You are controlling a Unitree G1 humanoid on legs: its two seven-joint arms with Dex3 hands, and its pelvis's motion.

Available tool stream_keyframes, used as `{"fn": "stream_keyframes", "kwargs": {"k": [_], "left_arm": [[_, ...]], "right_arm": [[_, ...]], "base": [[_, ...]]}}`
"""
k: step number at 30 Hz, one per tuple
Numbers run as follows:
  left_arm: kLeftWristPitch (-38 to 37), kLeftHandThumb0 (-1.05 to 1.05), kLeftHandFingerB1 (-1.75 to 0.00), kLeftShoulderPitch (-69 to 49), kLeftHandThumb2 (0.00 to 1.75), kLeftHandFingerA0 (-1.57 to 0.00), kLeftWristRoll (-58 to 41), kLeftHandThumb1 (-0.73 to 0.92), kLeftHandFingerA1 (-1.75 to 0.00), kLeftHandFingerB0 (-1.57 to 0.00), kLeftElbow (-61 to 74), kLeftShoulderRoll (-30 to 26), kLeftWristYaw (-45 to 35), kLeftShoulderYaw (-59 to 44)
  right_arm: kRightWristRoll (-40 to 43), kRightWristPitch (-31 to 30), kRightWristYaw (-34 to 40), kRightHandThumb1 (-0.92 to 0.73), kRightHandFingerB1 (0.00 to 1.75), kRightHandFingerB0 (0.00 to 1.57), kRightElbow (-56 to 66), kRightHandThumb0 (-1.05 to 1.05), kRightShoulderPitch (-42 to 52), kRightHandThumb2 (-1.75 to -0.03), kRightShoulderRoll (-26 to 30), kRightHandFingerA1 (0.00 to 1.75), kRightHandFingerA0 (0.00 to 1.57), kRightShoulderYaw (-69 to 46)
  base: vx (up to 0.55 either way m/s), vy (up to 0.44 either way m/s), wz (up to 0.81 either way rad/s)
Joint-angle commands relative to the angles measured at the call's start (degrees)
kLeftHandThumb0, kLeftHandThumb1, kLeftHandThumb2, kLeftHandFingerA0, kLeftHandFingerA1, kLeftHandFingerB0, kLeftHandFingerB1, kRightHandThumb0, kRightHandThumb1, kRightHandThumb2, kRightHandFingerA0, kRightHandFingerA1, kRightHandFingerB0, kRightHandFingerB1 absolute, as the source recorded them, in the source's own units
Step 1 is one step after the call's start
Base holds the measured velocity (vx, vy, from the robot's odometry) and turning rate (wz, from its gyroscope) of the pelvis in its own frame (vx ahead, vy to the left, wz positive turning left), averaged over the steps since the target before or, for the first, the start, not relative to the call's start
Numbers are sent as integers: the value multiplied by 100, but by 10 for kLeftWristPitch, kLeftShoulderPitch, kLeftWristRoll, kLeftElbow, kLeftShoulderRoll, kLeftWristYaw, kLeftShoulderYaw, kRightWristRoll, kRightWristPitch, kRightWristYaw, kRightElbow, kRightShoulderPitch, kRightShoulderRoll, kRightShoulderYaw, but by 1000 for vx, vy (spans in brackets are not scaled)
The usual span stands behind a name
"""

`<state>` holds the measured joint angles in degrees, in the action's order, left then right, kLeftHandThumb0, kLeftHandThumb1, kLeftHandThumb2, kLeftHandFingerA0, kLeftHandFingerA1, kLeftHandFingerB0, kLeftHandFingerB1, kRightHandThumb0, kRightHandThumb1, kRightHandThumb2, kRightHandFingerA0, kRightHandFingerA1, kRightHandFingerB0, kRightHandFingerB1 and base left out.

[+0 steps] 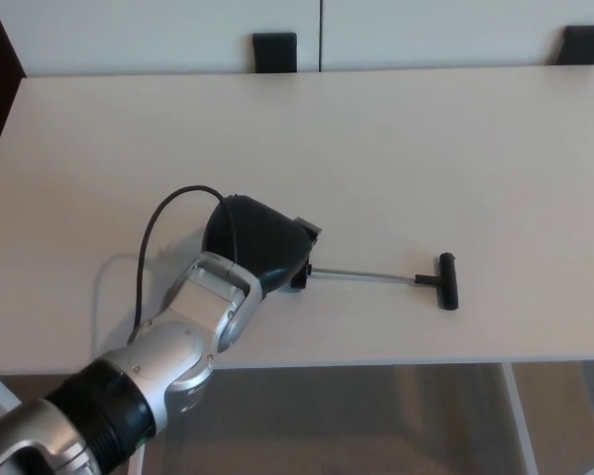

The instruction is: The robot walks towards a desk on which an air pump is kept in the middle. It lifts it up and holds it with its left hand and uses its right hand to compress it by pushing its handle inwards.

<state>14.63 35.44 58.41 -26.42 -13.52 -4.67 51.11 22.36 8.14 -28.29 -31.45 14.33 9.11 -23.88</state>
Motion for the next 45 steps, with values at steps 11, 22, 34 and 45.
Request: {"fn": "stream_keyframes", "kwargs": {"k": [11, 22, 34, 45], "left_arm": [[-79, -24, -50, -50, 59, -70, -32, 63, -127, -73, 45, -77, 44, -66], [-128, -17, -85, -76, 61, -66, -102, 72, -151, -67, 171, -138, 30, -153], [-128, -29, -62, -104, 69, -77, -109, 68, -145, -76, 252, -162, -11, -178], [-145, -30, -63, -118, 63, -81, -114, 65, -154, -78, 288, -164, -26, -205]], "right_arm": [[125, 18, 25, -53, 48, 34, 504, -69, 210, -88, -112, 59, 59, 12], [101, 78, 101, -68, 35, 27, 734, -77, 163, -69, -110, 39, 37, -22], [-75, -3, 164, -72, 17, 10, 621, -92, 8, -110, -104, 22, 11, 36], [-95, -20, 168, -75, 10, 8, 448, -93, -95, -114, -96, 11, 9, 85]], "base": [[0, 0, 0], [0, 0, 0], [0, 0, 0], [0, 0, 0]]}}
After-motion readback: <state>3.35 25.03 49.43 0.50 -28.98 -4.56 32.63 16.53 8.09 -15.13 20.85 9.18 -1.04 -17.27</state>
